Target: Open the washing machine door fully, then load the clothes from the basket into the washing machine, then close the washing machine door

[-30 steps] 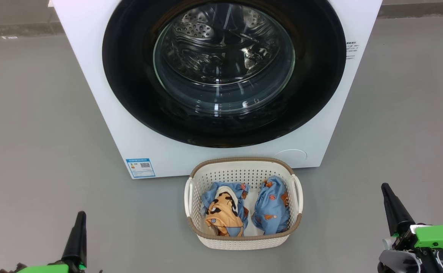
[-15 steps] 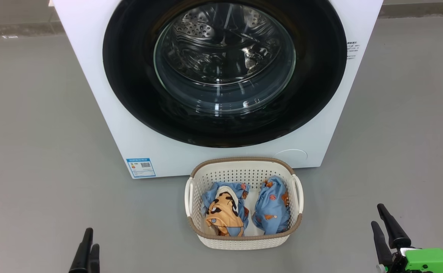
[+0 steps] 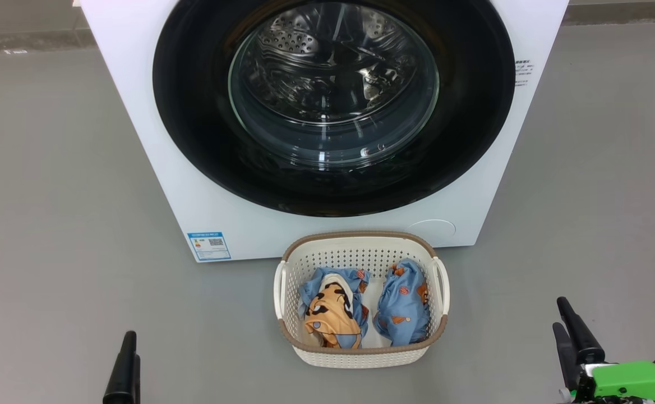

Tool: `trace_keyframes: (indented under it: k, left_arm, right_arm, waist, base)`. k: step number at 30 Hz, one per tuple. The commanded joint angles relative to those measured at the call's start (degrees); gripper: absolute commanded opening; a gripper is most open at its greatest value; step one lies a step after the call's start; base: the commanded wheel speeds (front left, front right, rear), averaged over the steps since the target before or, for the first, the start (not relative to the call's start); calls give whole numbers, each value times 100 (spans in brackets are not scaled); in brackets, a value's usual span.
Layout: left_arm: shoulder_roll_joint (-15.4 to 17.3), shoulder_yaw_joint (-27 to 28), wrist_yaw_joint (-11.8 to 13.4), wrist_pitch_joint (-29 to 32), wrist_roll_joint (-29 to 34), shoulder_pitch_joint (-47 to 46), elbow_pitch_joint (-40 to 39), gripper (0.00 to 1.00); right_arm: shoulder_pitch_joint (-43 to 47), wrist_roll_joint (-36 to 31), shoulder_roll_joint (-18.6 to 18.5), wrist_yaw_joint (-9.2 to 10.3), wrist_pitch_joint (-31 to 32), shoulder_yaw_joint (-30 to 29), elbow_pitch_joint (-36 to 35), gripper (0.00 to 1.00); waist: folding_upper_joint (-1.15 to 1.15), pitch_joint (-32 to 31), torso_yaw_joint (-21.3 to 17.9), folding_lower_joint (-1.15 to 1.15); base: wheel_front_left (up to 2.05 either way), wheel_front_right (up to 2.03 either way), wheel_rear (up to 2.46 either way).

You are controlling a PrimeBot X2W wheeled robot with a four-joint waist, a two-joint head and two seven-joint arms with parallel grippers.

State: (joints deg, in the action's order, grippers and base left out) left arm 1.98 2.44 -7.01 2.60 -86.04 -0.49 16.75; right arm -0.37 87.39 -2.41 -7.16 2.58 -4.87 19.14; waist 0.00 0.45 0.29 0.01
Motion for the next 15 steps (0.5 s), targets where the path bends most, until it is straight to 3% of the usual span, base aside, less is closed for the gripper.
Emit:
trace_keyframes:
  k: [1,15]
  left_arm:
    - [111,24,-9,-64,159,-163,-208,100]
    - [187,-134,-14,-283,1124,-169,-292,100]
  right_arm:
    - [-252,-175,-119,-14,-62,79,-168,100]
    - [-368,-958,-298,-16,-281,313,-190,100]
  waist:
    - [0,2,1,0]
    - [0,10,13,0]
  base:
    - [0,0,0]
    - [0,0,0]
